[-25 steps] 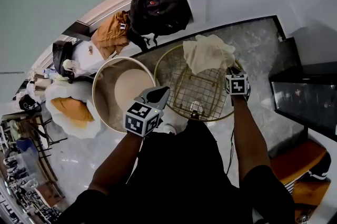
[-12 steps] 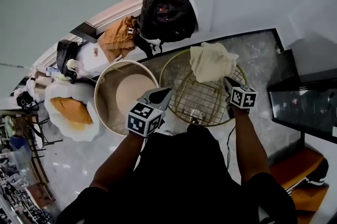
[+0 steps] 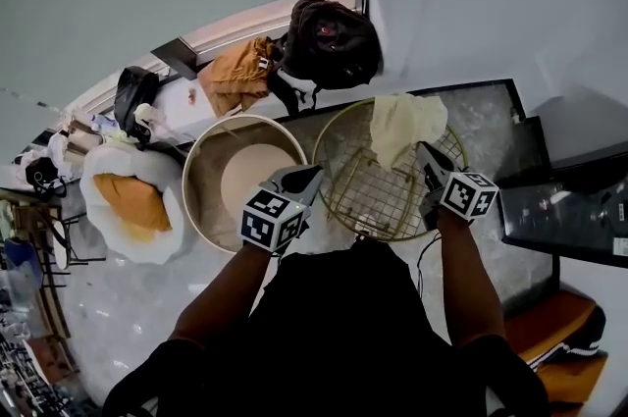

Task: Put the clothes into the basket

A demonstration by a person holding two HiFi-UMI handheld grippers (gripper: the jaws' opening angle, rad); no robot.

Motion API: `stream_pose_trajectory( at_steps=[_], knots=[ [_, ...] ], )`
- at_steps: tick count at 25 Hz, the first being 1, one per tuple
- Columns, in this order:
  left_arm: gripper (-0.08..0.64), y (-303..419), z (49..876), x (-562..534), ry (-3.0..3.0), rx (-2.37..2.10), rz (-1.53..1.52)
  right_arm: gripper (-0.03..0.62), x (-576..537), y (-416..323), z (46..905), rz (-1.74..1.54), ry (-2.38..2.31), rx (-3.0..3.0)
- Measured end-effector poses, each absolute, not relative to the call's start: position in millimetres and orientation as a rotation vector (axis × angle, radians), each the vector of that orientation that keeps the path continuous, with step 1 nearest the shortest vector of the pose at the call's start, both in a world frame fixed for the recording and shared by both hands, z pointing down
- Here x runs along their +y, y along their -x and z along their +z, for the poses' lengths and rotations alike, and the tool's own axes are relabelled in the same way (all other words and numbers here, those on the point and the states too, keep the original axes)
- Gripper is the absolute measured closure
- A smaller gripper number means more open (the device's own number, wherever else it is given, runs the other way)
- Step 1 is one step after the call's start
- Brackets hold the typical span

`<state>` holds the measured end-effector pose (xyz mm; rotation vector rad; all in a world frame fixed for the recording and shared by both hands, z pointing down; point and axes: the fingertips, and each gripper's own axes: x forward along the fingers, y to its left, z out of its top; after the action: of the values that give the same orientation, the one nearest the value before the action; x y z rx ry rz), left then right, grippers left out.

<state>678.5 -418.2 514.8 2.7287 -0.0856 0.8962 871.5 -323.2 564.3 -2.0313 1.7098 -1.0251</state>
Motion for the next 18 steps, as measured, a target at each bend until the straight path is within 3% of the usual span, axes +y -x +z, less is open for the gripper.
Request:
stream_pose_trajectory(
  at_steps=[18],
  knots=[
    [0.56, -509.2, 493.3, -427.5, -2.696, -0.211, 0.726, 0.568, -325.4, -702.7, 484.5, -0.906, 1.922, 1.796]
  ],
)
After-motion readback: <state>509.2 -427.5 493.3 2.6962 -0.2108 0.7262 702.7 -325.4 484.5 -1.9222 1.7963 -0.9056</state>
